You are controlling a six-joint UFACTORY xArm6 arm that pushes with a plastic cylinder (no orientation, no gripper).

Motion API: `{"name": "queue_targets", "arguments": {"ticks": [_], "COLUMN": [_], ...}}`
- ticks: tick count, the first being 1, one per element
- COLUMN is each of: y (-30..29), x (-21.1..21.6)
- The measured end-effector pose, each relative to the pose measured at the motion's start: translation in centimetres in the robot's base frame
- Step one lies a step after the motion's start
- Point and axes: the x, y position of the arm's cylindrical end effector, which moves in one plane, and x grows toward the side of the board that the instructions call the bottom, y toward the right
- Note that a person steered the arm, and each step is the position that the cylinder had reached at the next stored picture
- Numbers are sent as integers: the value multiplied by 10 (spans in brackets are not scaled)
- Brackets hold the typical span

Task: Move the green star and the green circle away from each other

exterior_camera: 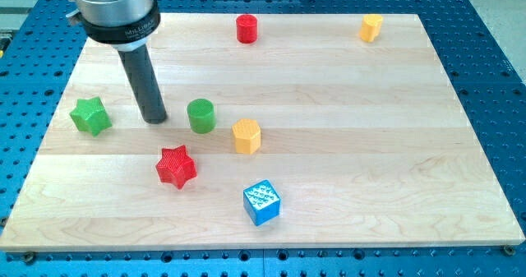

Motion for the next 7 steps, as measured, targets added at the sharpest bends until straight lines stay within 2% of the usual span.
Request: {"name": "queue_targets", "arguments": {"ticks": [1,2,4,5,7], "y": [5,39,193,143,139], "x": [16,17,-3,-3,-27]}}
